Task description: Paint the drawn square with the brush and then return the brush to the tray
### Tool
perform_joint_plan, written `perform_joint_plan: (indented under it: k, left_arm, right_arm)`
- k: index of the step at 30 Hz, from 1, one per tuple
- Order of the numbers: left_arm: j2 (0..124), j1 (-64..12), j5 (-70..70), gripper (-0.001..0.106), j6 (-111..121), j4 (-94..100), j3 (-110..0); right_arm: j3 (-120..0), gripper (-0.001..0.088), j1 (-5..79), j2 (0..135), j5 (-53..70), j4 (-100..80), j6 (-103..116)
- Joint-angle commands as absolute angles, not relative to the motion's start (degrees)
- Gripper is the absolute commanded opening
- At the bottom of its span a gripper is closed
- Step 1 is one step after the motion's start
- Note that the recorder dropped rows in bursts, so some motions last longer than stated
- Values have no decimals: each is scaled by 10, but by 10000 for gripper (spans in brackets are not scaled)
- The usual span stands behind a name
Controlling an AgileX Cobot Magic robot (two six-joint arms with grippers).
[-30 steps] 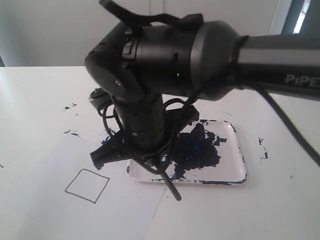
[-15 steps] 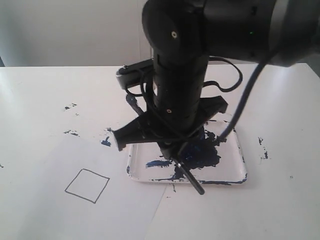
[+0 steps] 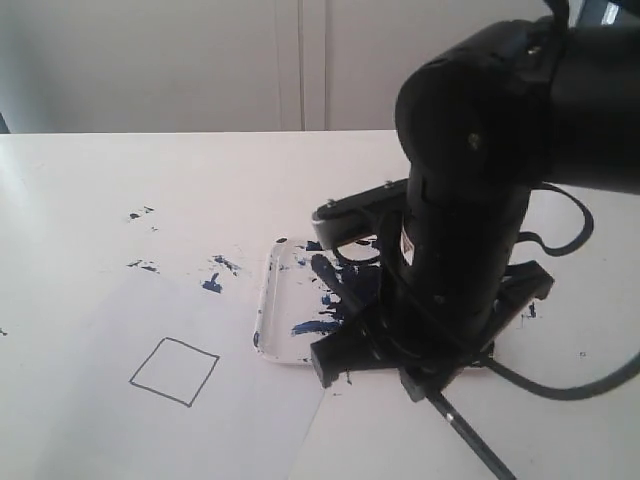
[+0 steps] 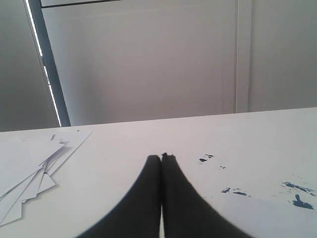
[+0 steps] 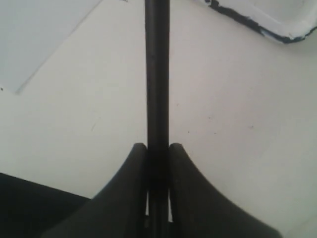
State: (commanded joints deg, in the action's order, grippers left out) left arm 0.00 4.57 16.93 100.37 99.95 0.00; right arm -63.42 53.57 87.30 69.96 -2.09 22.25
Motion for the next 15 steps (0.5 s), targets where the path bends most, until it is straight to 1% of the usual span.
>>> perform_joint_plan:
  k: [7, 10, 15]
  left_arm:
    - [0, 46, 169, 0, 1004, 999, 0]
    - [0, 46, 169, 0, 1004, 999, 0]
    - [0, 46, 169, 0, 1004, 999, 0]
  right_arm:
    - [-600, 0, 525, 873, 700, -44, 233]
    - [-580, 0, 525, 874, 700, -109, 258]
    - [-555, 0, 509, 875, 700, -148, 272]
